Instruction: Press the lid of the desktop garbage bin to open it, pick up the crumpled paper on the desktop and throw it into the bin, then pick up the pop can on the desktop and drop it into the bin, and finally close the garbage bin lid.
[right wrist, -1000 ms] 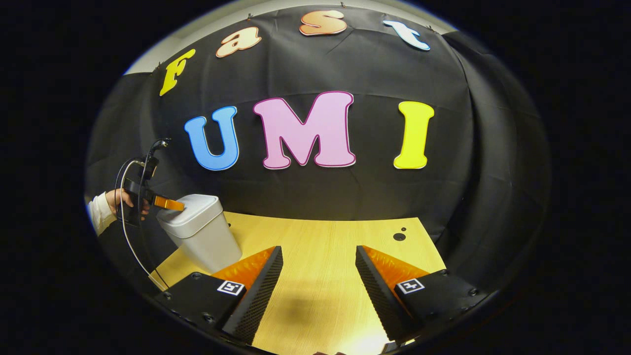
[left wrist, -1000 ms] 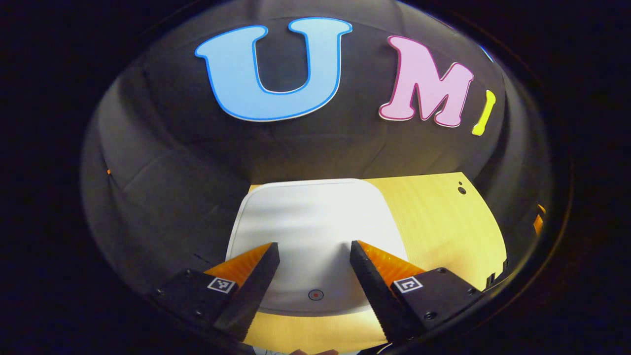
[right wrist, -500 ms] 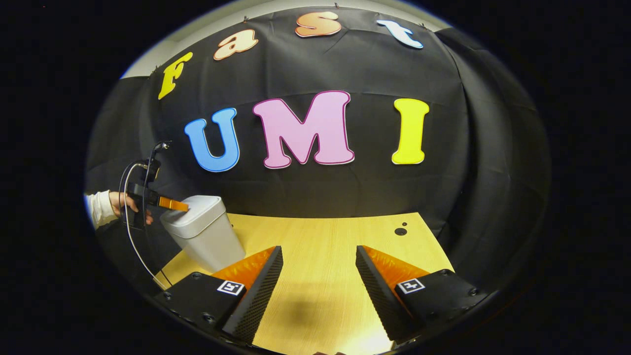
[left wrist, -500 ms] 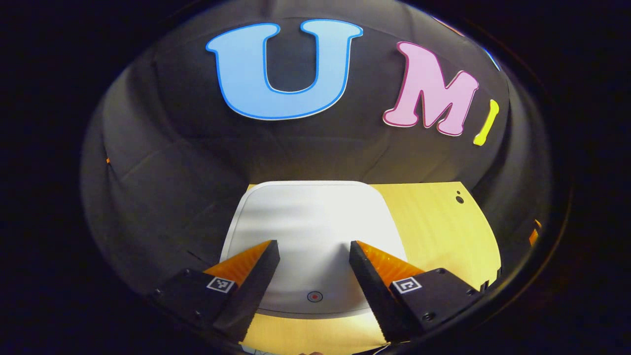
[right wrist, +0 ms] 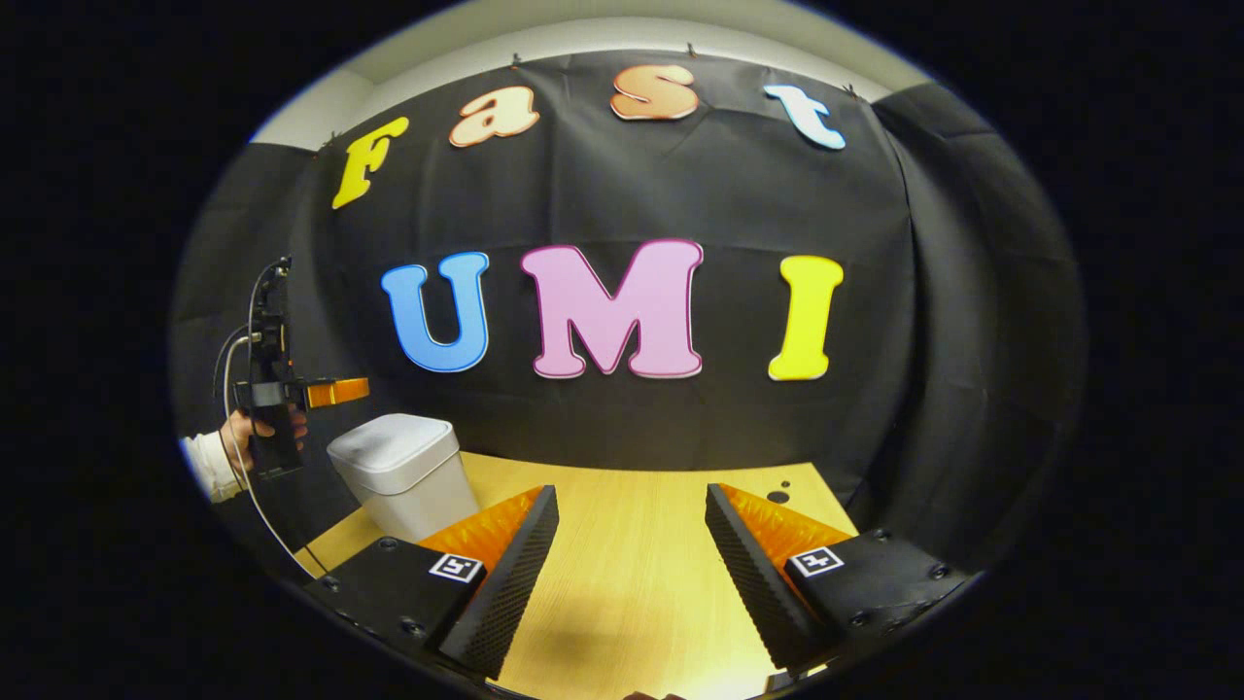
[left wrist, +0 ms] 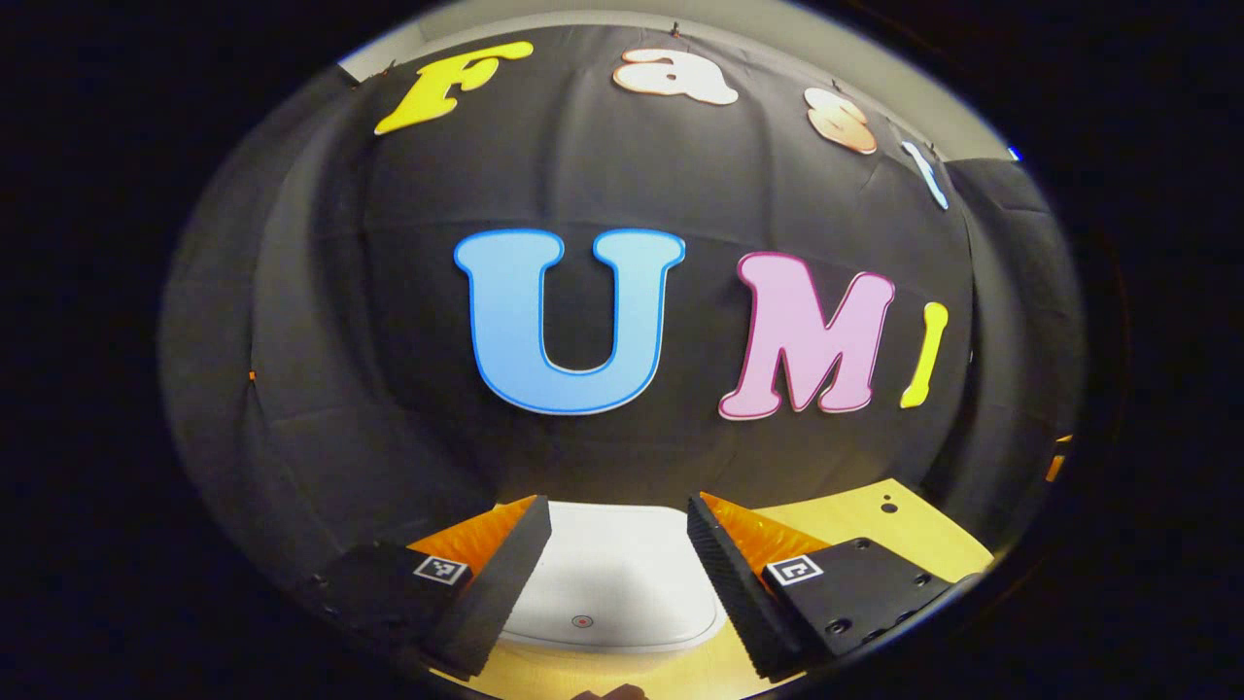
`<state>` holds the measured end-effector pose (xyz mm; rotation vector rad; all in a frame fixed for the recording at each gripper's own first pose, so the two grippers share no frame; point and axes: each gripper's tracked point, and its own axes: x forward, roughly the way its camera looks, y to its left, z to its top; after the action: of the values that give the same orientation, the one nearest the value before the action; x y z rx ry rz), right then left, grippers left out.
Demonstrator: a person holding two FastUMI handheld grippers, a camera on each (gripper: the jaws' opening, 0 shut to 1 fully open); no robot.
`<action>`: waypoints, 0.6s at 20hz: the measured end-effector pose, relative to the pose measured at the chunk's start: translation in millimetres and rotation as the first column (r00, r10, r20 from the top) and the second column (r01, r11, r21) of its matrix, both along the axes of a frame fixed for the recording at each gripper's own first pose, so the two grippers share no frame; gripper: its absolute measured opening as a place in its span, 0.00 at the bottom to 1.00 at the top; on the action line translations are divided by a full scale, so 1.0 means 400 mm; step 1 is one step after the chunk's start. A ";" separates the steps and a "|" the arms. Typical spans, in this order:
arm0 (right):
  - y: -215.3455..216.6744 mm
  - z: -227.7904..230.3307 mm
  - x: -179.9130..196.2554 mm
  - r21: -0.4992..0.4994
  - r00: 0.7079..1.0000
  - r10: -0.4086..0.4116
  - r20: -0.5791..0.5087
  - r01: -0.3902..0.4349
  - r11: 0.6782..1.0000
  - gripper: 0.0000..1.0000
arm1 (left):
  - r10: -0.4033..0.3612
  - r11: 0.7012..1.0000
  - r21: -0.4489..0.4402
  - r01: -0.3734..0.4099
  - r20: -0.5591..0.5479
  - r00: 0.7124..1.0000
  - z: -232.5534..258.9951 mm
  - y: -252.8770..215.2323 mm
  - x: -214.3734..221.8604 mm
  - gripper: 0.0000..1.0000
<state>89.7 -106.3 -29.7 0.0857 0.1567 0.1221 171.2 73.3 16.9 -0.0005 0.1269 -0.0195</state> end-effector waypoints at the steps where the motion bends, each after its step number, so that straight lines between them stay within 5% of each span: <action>1: -0.010 0.014 -0.009 -0.036 0.999 -0.012 0.030 0.013 0.999 0.98 | -0.008 1.000 -0.017 0.008 0.014 1.000 0.020 -0.028 -0.045 0.95; 3: -0.014 0.039 -0.021 -0.054 0.996 -0.028 0.083 0.033 0.998 0.98 | -0.018 0.999 -0.029 0.019 0.043 0.999 0.050 -0.082 -0.127 0.94; 9: 0.057 0.049 -0.066 -0.025 0.986 0.131 0.098 -0.130 0.991 0.97 | 0.009 0.999 0.037 -0.014 0.117 0.993 0.077 -0.275 -0.413 0.94; 12: 0.071 0.038 -0.086 -0.038 0.975 0.205 0.087 -0.202 0.979 0.97 | 0.053 0.999 -0.003 -0.053 0.086 0.995 0.028 -0.375 -0.539 0.95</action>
<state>55.5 -77.9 -14.6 0.0347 0.0765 0.3276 -44.4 -76.5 28.1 -0.0038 0.0403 0.0334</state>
